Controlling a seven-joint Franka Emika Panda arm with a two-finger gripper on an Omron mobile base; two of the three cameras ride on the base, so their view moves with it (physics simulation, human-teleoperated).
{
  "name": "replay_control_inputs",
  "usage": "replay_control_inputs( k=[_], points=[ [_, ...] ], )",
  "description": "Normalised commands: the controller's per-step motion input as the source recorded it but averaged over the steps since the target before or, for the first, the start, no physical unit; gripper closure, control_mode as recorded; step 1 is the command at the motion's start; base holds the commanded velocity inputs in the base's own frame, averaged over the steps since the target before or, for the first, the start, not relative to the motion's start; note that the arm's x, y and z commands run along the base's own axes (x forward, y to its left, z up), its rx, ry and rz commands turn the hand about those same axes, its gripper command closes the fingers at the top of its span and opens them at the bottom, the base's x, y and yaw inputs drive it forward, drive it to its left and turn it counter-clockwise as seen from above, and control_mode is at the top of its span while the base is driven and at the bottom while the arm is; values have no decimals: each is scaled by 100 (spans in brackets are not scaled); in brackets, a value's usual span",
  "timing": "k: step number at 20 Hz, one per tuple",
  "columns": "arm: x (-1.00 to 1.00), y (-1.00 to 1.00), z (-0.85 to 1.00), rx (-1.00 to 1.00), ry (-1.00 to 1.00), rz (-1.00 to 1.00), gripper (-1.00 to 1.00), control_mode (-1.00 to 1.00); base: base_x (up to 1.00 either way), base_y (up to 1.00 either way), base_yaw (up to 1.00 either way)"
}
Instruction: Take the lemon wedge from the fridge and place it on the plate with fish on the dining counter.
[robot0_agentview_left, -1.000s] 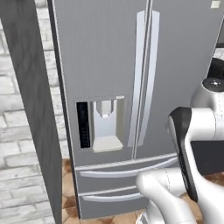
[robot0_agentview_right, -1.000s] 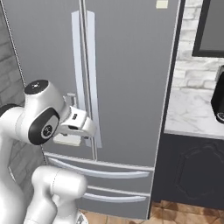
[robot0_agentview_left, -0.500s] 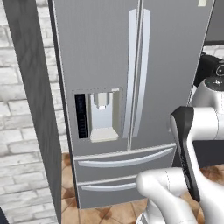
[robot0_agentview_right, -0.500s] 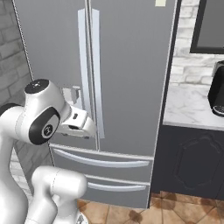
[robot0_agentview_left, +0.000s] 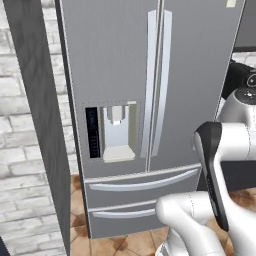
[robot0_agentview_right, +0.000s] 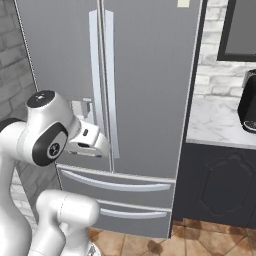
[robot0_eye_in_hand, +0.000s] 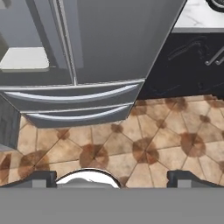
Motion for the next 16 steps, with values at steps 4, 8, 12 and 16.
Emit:
replay_control_inputs(
  k=[4, 8, 12, 16],
  points=[
    [27, 5, 24, 2, -15, 1, -100, -100, 0, 0, 0],
    [81, 34, 68, 4, -36, 18, -100, -100, 0, 0, 0],
    [88, 28, 63, 4, -38, 25, -100, -100, 0, 0, 0],
    [95, 9, 34, 0, -29, 18, -100, -100, 0, 0, 0]
  ],
)
